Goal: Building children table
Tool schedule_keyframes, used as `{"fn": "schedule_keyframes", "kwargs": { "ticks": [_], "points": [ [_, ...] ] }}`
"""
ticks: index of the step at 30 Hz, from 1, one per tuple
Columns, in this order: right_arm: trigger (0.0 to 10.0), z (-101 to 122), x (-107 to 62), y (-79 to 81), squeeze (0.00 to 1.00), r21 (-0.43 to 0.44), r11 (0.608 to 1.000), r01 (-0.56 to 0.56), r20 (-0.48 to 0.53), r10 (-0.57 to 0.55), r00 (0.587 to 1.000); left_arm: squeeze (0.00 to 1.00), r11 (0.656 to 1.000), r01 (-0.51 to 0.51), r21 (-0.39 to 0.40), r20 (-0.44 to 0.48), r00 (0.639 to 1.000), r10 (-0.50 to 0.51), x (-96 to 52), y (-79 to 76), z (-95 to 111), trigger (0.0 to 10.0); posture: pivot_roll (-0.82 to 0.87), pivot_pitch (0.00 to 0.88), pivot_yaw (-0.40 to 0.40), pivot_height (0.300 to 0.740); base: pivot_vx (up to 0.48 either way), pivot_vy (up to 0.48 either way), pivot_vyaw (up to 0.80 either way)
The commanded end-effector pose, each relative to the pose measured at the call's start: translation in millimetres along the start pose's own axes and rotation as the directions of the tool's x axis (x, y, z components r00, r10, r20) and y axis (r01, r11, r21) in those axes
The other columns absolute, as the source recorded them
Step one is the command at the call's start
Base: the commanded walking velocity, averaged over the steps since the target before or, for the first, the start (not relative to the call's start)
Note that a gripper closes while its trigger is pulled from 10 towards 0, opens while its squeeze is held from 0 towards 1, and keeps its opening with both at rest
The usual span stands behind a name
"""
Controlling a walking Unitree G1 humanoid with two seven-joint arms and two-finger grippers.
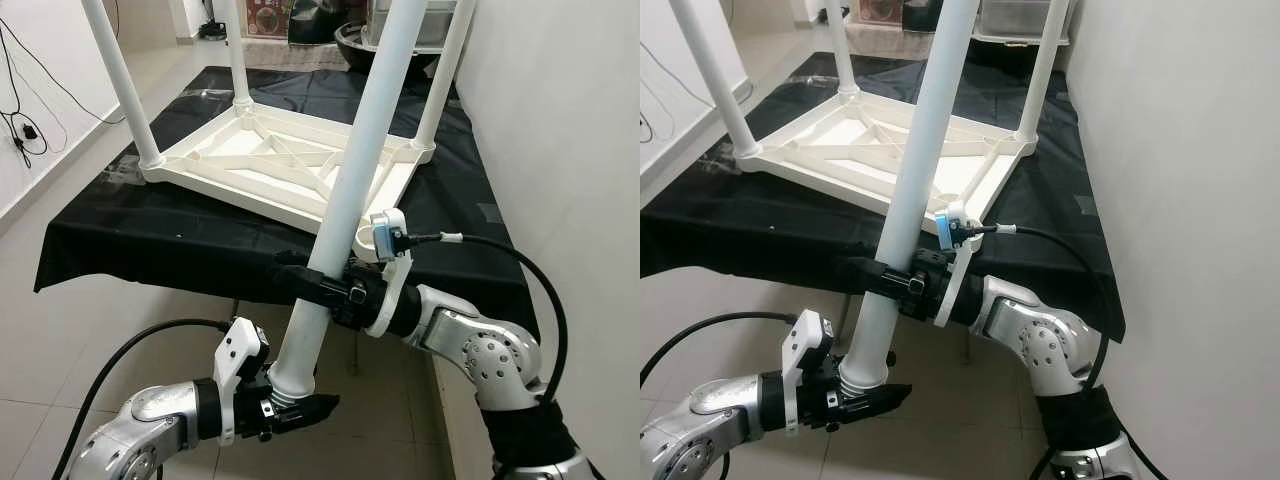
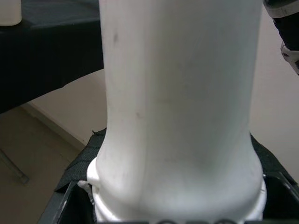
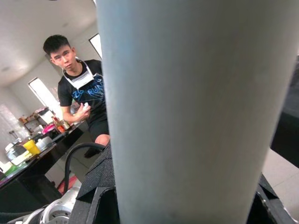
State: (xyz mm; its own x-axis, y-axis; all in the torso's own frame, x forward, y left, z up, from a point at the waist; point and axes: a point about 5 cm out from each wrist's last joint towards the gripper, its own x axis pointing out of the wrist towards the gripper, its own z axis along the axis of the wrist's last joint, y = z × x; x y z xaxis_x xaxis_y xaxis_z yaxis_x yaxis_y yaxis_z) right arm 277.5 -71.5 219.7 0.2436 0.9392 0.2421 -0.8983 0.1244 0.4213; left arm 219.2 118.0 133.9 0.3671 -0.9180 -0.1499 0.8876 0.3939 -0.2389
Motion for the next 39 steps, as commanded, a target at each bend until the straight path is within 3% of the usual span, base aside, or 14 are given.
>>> {"fn": "schedule_keyframes", "kwargs": {
  "ticks": [1,8,9,10,11,19,20,24,29,31,32,33,34,39],
  "points": [
    [0.0,-5,2.6,3.7,0.0,0.004,1.0,-0.028,-0.017,0.029,0.999,0.0,1.0,-0.004,-0.016,-0.025,1.0,0.003,-1.9,-0.8,-4,10.0,0.06,0.101,-0.011,0.74,0.0,0.0,0.0],
    [0.0,-4,1.3,2.8,0.0,0.004,1.0,-0.02,-0.013,0.02,1.0,0.0,0.999,-0.02,-0.041,-0.056,0.998,0.018,-1.6,0.2,-6,10.0,0.06,0.102,-0.01,0.74,0.0,0.0,0.0],
    [0.0,-4,1.1,2.6,0.0,0.004,1.0,-0.018,-0.01,0.018,1.0,0.12,0.999,-0.03,-0.045,-0.065,0.998,0.027,-1.5,1.2,-7,10.0,0.06,0.101,-0.011,0.74,0.0,0.0,0.0],
    [0.0,-4,1.1,2.6,0.0,0.004,1.0,-0.018,-0.01,0.018,1.0,0.12,0.999,-0.03,-0.045,-0.065,0.998,0.027,-1.5,1.2,-7,10.0,0.06,0.101,-0.011,0.74,0.0,0.0,0.0],
    [0.0,-3,0.7,2.4,0.0,0.001,1.0,-0.018,-0.009,0.018,1.0,1.0,0.998,-0.037,-0.046,-0.063,0.997,0.034,-1.7,1.8,-8,10.0,0.06,0.103,-0.011,0.74,0.0,0.0,0.0],
    [0.0,5,-1.8,-0.1,0.0,-0.014,1.0,-0.009,0.007,0.009,1.0,1.0,0.997,-0.061,-0.037,-0.082,0.995,0.058,-5.9,5.0,-13,10.0,0.06,0.102,-0.011,0.74,0.0,0.0,0.0],
    [0.0,19,-9.4,-7.7,0.0,-0.058,0.997,0.041,0.037,-0.039,0.999,0.0,0.992,-0.125,-0.008,-0.106,0.987,0.123,-12.1,10.5,-21,10.0,0.06,0.1,-0.011,0.74,0.0,0.0,0.0],
    [0.0,33,-19.9,-18.8,0.0,-0.099,0.987,0.129,0.089,-0.12,0.989,0.0,0.98,-0.198,0.011,-0.088,0.976,0.199,-15.7,15.3,-23,10.0,0.06,0.099,-0.013,0.74,0.0,0.0,0.0],
    [0.0,55,-43.5,-41.9,0.0,-0.142,0.927,0.348,0.214,-0.315,0.925,0.0,0.934,-0.356,0.043,0.016,0.934,0.356,-12.8,24.0,-15,10.0,0.07,0.098,-0.017,0.74,0.0,0.0,0.0],
    [0.0,66,-54.5,-52.6,0.0,-0.144,0.868,0.476,0.3,-0.42,0.857,0.0,0.904,-0.425,0.048,0.058,0.905,0.422,-9.1,26.9,-11,10.0,0.07,0.099,-0.015,0.74,0.0,0.0,0.0],
    [0.0,66,-54.5,-52.6,0.0,-0.144,0.868,0.476,0.3,-0.42,0.857,0.0,0.904,-0.425,0.048,0.058,0.905,0.422,-9.1,26.9,-11,10.0,0.07,0.099,-0.015,0.74,0.0,0.0,0.0],
    [0.0,81,-64.7,-62.1,0.0,-0.143,0.767,0.626,0.409,-0.53,0.743,0.0,0.869,-0.493,0.044,0.102,0.867,0.487,-3.9,29.1,-6,10.0,0.07,0.099,-0.015,0.74,0.0,0.0,0.0],
    [0.0,87,-66.8,-64.6,0.0,-0.148,0.707,0.691,0.46,-0.57,0.681,0.0,0.846,-0.531,0.041,0.133,0.842,0.522,0.0,30.3,-1,10.0,0.07,0.102,-0.013,0.74,0.0,0.0,0.0],
    [0.0,96,-62.8,-63.1,0.0,-0.168,0.645,0.746,0.523,-0.583,0.622,0.0,0.804,-0.592,0.054,0.194,0.796,0.573,5.6,32.5,10,10.0,0.07,0.106,-0.016,0.74,0.0,0.0,0.0]
  ]
}}
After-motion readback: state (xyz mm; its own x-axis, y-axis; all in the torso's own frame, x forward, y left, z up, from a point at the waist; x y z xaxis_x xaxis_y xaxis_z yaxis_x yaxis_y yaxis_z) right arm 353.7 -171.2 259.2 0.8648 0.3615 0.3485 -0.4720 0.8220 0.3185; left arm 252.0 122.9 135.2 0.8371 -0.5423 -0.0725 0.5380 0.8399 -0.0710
